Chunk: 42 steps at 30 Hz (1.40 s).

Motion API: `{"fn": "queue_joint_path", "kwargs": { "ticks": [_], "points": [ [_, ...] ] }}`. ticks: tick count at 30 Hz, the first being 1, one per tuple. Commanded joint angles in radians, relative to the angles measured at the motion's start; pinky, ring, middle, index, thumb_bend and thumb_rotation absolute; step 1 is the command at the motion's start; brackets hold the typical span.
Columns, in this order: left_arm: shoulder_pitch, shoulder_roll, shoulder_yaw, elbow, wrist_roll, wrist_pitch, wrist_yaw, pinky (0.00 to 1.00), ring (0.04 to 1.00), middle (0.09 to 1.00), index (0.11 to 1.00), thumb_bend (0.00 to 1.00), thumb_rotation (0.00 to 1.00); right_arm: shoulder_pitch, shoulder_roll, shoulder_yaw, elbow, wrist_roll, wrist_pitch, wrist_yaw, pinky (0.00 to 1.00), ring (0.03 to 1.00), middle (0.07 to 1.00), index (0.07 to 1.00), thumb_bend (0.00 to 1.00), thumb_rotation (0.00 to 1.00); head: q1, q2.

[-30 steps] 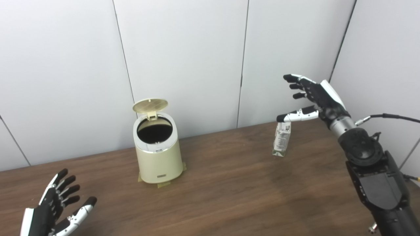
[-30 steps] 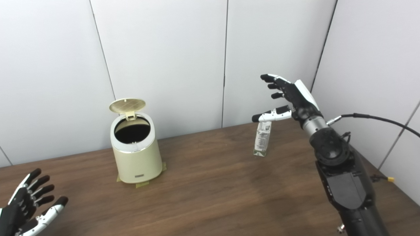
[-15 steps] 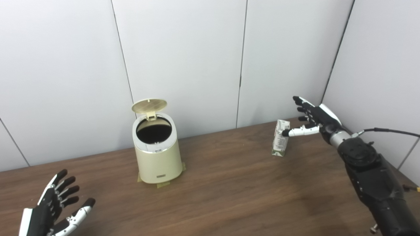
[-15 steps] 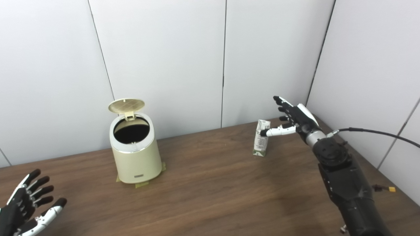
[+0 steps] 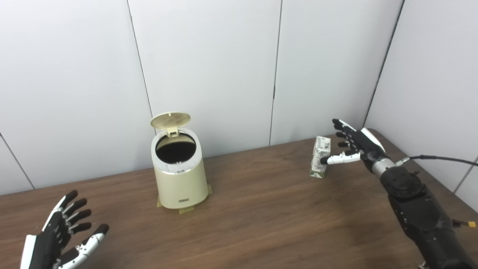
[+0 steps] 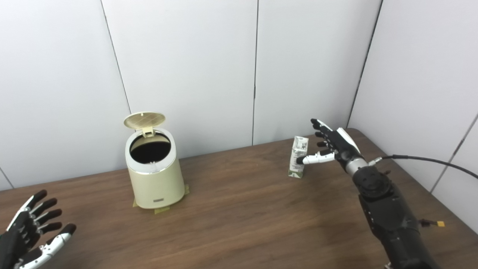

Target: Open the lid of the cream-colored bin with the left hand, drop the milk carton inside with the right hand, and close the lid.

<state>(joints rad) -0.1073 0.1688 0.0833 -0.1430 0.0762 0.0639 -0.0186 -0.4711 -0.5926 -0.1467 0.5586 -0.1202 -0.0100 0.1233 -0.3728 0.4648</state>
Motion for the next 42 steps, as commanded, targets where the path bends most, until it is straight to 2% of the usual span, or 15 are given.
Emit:
{"fn": "queue_joint_path", "kwargs": {
  "ticks": [1, 6, 9, 13, 18, 22, 28, 31, 33, 35, 38, 39, 42],
  "points": [
    [-0.034, 0.016, -0.003, -0.034, -0.007, -0.028, -0.010, 0.70, 0.788, 0.856, 0.911, 0.56, 0.00, -0.044, -0.017, -0.007, -0.034, 0.000, -0.043, -0.033, 0.84, 0.905, 0.924, 0.950, 0.84, 0.17, -0.001, 0.002],
    [-0.033, 0.018, -0.005, -0.034, -0.001, -0.031, -0.015, 0.70, 0.792, 0.861, 0.915, 0.55, 0.02, -0.052, 0.001, 0.019, -0.008, -0.048, -0.056, -0.090, 0.87, 0.883, 0.862, 0.901, 0.88, 0.19, -0.001, 0.004],
    [-0.032, 0.018, -0.005, -0.037, 0.005, -0.028, -0.018, 0.71, 0.793, 0.862, 0.915, 0.56, 0.01, -0.057, 0.007, 0.030, -0.007, -0.052, -0.030, -0.091, 0.87, 0.892, 0.873, 0.895, 0.89, 0.20, 0.002, 0.008],
    [-0.031, 0.020, -0.007, -0.039, 0.010, -0.031, -0.022, 0.70, 0.786, 0.857, 0.913, 0.57, 0.04, -0.062, 0.013, 0.043, -0.003, -0.056, -0.004, -0.096, 0.87, 0.893, 0.893, 0.890, 0.85, 0.16, 0.003, 0.014],
    [-0.028, 0.022, -0.010, -0.048, 0.020, -0.027, -0.025, 0.70, 0.790, 0.858, 0.908, 0.58, 0.04, -0.059, 0.025, 0.043, 0.009, -0.046, -0.043, -0.103, 0.75, 0.819, 0.875, 0.891, 0.83, 0.15, 0.004, 0.017],
    [-0.028, 0.026, -0.011, -0.045, 0.018, -0.031, -0.031, 0.70, 0.794, 0.862, 0.912, 0.57, 0.04, -0.066, 0.036, 0.043, 0.018, -0.047, -0.039, -0.114, 0.77, 0.840, 0.882, 0.895, 0.84, 0.14, 0.003, 0.020],
    [-0.027, 0.028, -0.011, -0.038, 0.020, -0.038, -0.029, 0.70, 0.792, 0.863, 0.911, 0.55, 0.03, -0.086, 0.055, 0.037, 0.072, -0.034, -0.097, -0.136, 0.73, 0.790, 0.846, 0.865, 0.83, 0.10, 0.004, 0.023],
    [-0.027, 0.030, -0.013, -0.037, 0.024, -0.035, -0.030, 0.70, 0.794, 0.864, 0.909, 0.54, 0.05, -0.091, 0.070, 0.030, 0.090, -0.032, -0.102, -0.169, 0.67, 0.738, 0.807, 0.830, 0.81, 0.10, 0.004, 0.024],
    [-0.027, 0.030, -0.012, -0.037, 0.019, -0.032, -0.031, 0.70, 0.795, 0.864, 0.907, 0.55, 0.04, -0.093, 0.085, 0.018, 0.098, -0.025, -0.092, -0.196, 0.60, 0.675, 0.740, 0.783, 0.78, 0.11, 0.004, 0.026],
    [-0.027, 0.030, -0.014, -0.033, 0.023, -0.038, -0.029, 0.69, 0.790, 0.860, 0.905, 0.55, 0.04, -0.103, 0.112, 0.000, 0.118, -0.030, -0.087, -0.264, 0.54, 0.624, 0.688, 0.740, 0.78, 0.11, 0.004, 0.027],
    [-0.028, 0.029, -0.016, -0.031, 0.028, -0.040, -0.027, 0.68, 0.779, 0.854, 0.904, 0.56, 0.04, -0.120, 0.144, -0.024, 0.152, -0.026, -0.095, -0.339, 0.46, 0.524, 0.598, 0.663, 0.76, 0.03, 0.007, 0.030],
    [-0.027, 0.028, -0.016, -0.032, 0.026, -0.036, -0.028, 0.69, 0.781, 0.854, 0.905, 0.55, 0.04, -0.124, 0.152, -0.024, 0.161, -0.036, -0.101, -0.368, 0.43, 0.486, 0.520, 0.583, 0.62, 0.01, 0.007, 0.030],
    [-0.026, 0.026, -0.017, -0.029, 0.020, -0.036, -0.029, 0.69, 0.784, 0.854, 0.907, 0.56, 0.03, -0.133, 0.168, -0.003, 0.183, -0.087, -0.101, -0.463, 0.37, 0.411, 0.464, 0.528, 0.53, 0.00, 0.009, 0.032]
  ]
}}
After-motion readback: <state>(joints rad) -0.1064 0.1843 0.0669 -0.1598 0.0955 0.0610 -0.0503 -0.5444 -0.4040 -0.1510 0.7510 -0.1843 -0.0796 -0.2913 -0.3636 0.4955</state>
